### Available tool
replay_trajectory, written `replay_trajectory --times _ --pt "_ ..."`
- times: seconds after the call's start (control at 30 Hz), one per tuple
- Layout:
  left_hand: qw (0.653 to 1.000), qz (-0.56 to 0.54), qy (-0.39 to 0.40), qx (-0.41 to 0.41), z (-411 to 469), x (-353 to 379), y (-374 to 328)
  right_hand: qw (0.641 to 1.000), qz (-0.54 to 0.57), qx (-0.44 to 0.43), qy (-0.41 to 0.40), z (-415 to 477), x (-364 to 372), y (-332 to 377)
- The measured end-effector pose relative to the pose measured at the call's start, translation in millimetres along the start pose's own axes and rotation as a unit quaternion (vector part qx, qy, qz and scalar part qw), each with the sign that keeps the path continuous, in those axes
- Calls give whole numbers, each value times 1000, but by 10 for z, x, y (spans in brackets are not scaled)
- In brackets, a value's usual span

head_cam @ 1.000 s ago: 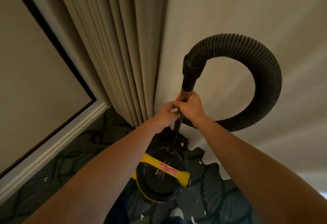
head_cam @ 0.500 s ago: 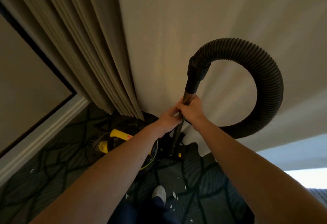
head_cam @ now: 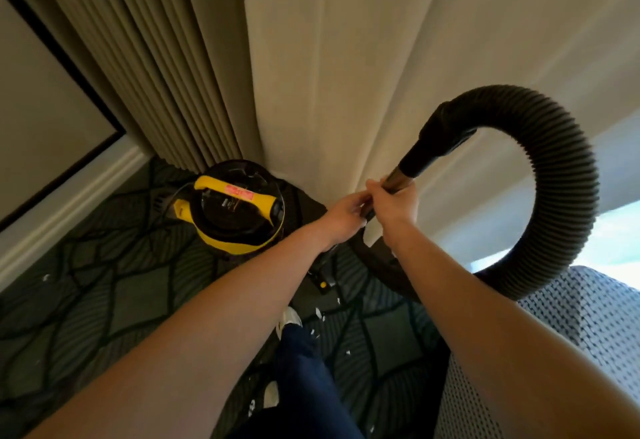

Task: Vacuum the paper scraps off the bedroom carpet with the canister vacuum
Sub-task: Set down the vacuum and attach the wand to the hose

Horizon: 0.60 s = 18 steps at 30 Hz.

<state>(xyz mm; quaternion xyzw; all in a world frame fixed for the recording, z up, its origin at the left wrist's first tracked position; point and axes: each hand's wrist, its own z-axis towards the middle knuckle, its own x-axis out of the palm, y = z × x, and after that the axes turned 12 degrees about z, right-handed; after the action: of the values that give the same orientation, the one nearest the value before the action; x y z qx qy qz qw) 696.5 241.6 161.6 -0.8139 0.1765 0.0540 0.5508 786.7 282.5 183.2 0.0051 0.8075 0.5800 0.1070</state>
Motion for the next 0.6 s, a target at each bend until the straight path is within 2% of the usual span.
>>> replay_trajectory --times 0.17,0.3,0.43,0.6 --pt "999 -3 48 5 -201 577 39 987 97 80 -105 -233 -567 -257" --pt "997 6 74 -32 -158 1049 203 971 129 130 -153 -268 -953 -582" --pt "996 11 73 -45 -87 1443 459 957 160 165 -178 -298 -1222 -868" --pt "997 37 69 -18 -21 1746 311 953 158 179 -186 -155 -1479 -861"
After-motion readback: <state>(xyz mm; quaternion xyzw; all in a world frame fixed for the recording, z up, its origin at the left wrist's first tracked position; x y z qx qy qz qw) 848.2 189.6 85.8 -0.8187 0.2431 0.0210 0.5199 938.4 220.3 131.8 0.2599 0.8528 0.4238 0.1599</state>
